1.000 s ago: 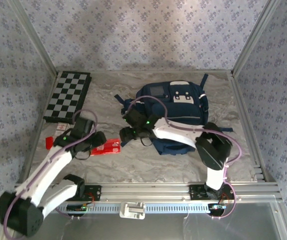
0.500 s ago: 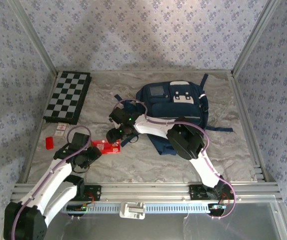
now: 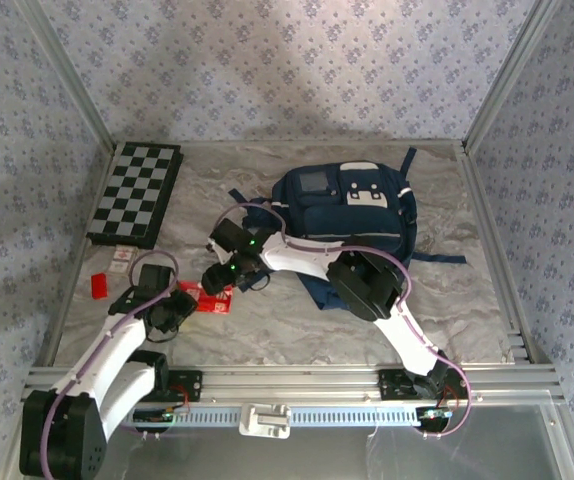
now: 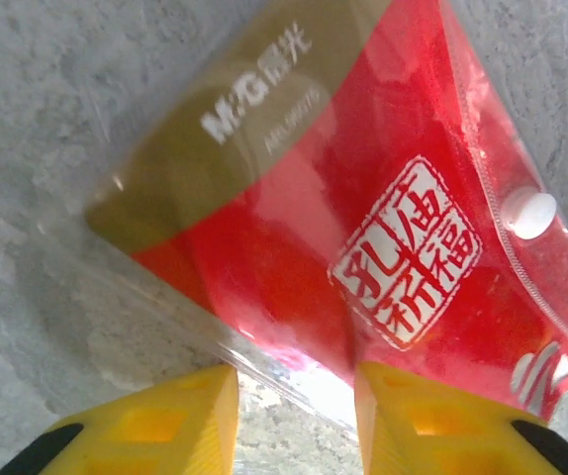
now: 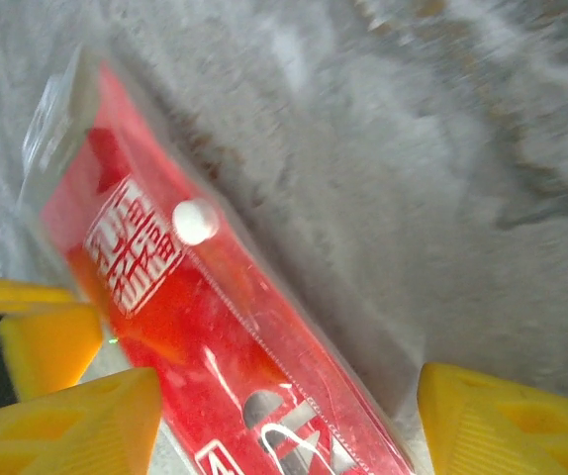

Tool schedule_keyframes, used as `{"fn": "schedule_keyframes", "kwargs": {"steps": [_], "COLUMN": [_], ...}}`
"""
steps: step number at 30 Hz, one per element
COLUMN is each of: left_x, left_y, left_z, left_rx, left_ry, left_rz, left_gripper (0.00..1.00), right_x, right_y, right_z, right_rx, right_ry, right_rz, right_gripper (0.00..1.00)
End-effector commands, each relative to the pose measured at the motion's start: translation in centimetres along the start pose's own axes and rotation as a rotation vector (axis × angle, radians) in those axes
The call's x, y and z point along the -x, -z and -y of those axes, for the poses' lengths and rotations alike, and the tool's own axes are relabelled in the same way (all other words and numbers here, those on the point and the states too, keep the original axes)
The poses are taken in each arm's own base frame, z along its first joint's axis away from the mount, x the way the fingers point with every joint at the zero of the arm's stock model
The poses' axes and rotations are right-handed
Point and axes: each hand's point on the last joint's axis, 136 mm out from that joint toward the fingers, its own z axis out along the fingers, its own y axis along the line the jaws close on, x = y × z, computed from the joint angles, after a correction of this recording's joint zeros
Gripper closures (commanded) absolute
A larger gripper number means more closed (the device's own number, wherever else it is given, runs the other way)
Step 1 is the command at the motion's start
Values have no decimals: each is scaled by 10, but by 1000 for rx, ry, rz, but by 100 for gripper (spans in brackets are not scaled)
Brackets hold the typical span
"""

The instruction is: Pack books, pencil case, and school supplies into a backpack

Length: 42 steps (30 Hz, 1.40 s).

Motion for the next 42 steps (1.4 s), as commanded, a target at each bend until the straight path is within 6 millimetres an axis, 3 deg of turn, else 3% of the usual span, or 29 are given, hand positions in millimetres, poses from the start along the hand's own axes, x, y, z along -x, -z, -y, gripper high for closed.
{"fn": "schedule_keyframes", "kwargs": {"steps": [1, 6, 10, 19, 24, 29, 32, 36, 42], "left_x": [-2, -5, -7, -9, -7, -1, 6, 18, 32], "left_y": [-5, -8, -8, -9, -3, 15, 32, 61, 100], "left_z": [-1, -5, -6, -4, 3, 14, 25, 43, 97], "left_rx": [-8, -3, -10, -26, -50, -81, -106, -130, -237], "left_ry": [-10, -6, -2, -5, -14, -35, -72, -137, -309], "left_rz": [-15, -23, -23, -34, -32, -4, 29, 70, 129], "left_gripper": [67, 73, 76, 78, 79, 78, 75, 70, 60], "right_x": [-3, -19, -19, -14, -14, -5, -2, -5, -24], "right_y": [18, 2, -4, 7, 17, 54, 87, 143, 236], "right_z": [-21, -16, -23, -24, -28, -39, -43, -33, -5], "right_rx": [99, 116, 146, 108, 108, 102, 86, 15, -50], "right_ry": [-9, -29, -21, 11, 24, 41, 48, 21, -102], "right_rz": [0, -47, -39, -13, -7, 82, 154, 273, 434], "right_gripper": [33, 37, 43, 68, 89, 100, 100, 100, 100]}}
